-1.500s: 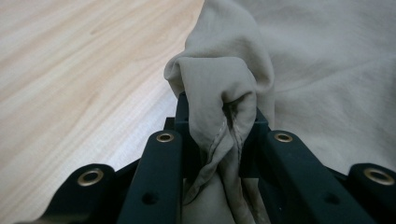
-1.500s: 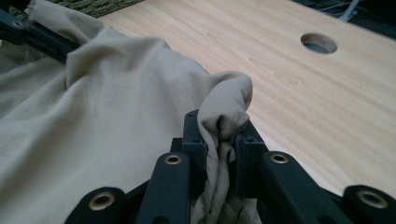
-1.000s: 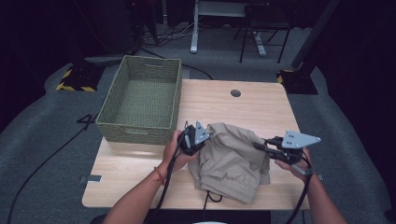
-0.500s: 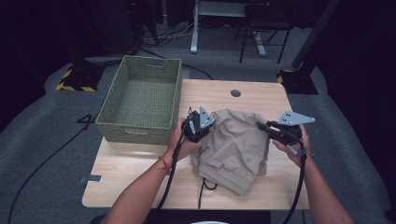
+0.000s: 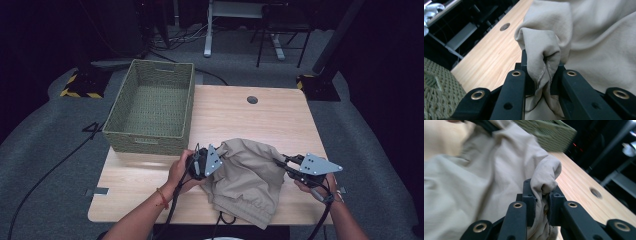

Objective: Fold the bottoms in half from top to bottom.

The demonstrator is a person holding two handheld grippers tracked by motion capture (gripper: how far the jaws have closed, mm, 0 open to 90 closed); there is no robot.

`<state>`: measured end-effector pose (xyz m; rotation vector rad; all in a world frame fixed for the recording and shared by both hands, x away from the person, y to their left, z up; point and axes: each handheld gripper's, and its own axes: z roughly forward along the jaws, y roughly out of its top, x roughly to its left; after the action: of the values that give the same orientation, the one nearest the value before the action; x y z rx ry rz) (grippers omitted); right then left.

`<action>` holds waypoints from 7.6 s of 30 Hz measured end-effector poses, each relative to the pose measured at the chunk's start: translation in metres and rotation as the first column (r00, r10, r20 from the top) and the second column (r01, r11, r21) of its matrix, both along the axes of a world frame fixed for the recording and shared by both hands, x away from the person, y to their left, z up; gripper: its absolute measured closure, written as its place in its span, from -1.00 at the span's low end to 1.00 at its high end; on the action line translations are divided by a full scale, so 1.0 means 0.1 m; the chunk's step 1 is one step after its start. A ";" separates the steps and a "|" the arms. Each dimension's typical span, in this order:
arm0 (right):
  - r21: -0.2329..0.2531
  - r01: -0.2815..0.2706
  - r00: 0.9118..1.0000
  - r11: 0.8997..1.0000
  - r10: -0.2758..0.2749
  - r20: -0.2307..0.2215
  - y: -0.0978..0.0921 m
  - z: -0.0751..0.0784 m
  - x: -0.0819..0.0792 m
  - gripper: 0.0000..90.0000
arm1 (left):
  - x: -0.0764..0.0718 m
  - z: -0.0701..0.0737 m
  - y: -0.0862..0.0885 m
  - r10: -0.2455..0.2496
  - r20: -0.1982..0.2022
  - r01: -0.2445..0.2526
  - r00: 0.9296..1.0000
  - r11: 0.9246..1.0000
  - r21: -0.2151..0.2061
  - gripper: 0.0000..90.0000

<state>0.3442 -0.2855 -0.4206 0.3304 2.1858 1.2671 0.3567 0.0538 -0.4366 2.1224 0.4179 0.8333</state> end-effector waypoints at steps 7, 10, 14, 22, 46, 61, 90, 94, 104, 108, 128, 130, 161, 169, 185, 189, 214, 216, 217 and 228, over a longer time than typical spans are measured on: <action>-0.069 -0.078 0.996 0.995 0.081 0.038 0.05 -0.10 -0.21 0.77 | -0.09 -0.06 0.10 -0.071 0.004 0.071 0.997 0.997 0.012 0.78; -0.096 -0.142 0.989 0.985 0.144 0.018 0.07 -0.11 -0.29 0.77 | -0.19 -0.09 0.12 -0.126 0.029 0.123 0.992 0.990 0.074 0.77; -0.163 -0.197 0.980 0.967 0.198 -0.010 0.10 -0.27 -0.42 0.76 | -0.33 -0.17 0.22 -0.223 -0.030 0.225 0.974 0.969 0.097 0.73; -0.225 -0.269 0.962 0.937 0.248 -0.114 0.12 -0.55 -0.59 0.74 | -0.49 -0.48 0.33 -0.293 -0.166 0.315 0.942 0.940 0.128 0.72; -0.070 -0.282 0.944 0.957 0.263 -0.198 0.01 -0.35 -0.80 0.61 | -0.74 -0.38 0.26 -0.301 -0.294 0.333 0.907 0.941 0.063 0.60; -0.229 -0.121 0.985 0.966 0.087 -0.152 0.10 -0.66 -0.54 0.79 | -0.44 -0.53 0.20 -0.075 -0.186 0.101 0.980 0.986 0.133 0.41; -0.089 0.030 0.948 0.996 -0.057 -0.314 0.19 -0.56 -0.06 0.47 | -0.67 -0.54 0.00 -0.275 -0.284 0.327 0.919 0.932 0.154 0.70; -0.050 0.072 0.942 0.996 -0.085 -0.326 0.05 -0.54 -0.04 0.46 | -0.69 -0.46 0.14 -0.294 -0.322 0.340 0.900 0.936 0.096 0.55; 0.002 0.223 0.946 0.975 -0.216 -0.242 -0.03 -0.30 -0.03 0.42 | -0.59 0.01 0.43 -0.310 -0.310 0.283 0.899 0.950 -0.130 -0.17; 0.025 0.189 0.960 0.982 -0.180 -0.216 0.13 -0.17 -0.04 0.26 | -0.41 -0.09 0.20 -0.315 -0.344 0.295 0.885 0.949 -0.112 0.09; -0.081 0.326 0.889 0.942 -0.334 -0.314 -0.05 -0.54 0.38 -0.09 | -0.46 -0.63 -0.23 -0.300 -0.340 0.328 0.891 0.944 0.028 0.15; -0.082 0.381 0.872 0.921 -0.387 -0.300 -0.02 -0.47 0.42 0.06 | -0.47 -0.63 -0.26 -0.296 -0.338 0.325 0.893 0.945 0.030 0.15; -0.160 0.569 0.748 0.807 -0.589 -0.306 -0.32 -0.48 0.58 -0.10 | -0.42 -0.64 -0.27 -0.333 -0.351 0.360 0.875 0.933 0.015 0.14; -0.058 0.254 0.923 0.966 -0.259 -0.283 0.28 -0.24 0.13 -0.26 | -0.41 -0.64 -0.25 -0.337 -0.356 0.363 0.872 0.932 0.006 0.14; -0.113 0.296 0.865 0.949 -0.316 -0.389 0.10 -0.59 0.43 -0.35 | -0.41 -0.64 -0.27 -0.337 -0.346 0.363 0.876 0.932 0.012 0.14; -0.106 0.413 0.812 0.905 -0.418 -0.407 -0.23 -0.60 0.56 -0.39 | -0.41 -0.64 -0.27 -0.338 -0.350 0.363 0.874 0.932 0.008 0.14; -0.106 0.199 0.913 0.974 -0.223 -0.341 -0.11 -0.51 0.03 0.14 | -0.43 -0.54 0.03 -0.139 -0.390 0.168 0.910 0.985 0.041 -0.17; -0.104 0.206 0.909 0.973 -0.229 -0.349 -0.12 -0.54 0.01 0.14 | -0.36 -0.58 0.05 -0.112 -0.415 0.135 0.903 0.990 0.028 -0.17; -0.101 0.209 0.907 0.973 -0.232 -0.353 -0.13 -0.56 0.00 0.14 | -0.33 -0.58 0.06 -0.106 -0.416 0.130 0.903 0.991 0.029 -0.17; -0.093 0.236 0.892 0.967 -0.254 -0.374 -0.18 -0.58 -0.11 0.14 | -0.12 -0.63 0.01 -0.057 -0.410 0.070 0.910 0.997 0.016 -0.36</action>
<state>0.3330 -0.3038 -0.4783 0.8733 2.3925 1.0780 0.3448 0.0545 -0.4992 2.3272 0.5502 0.3509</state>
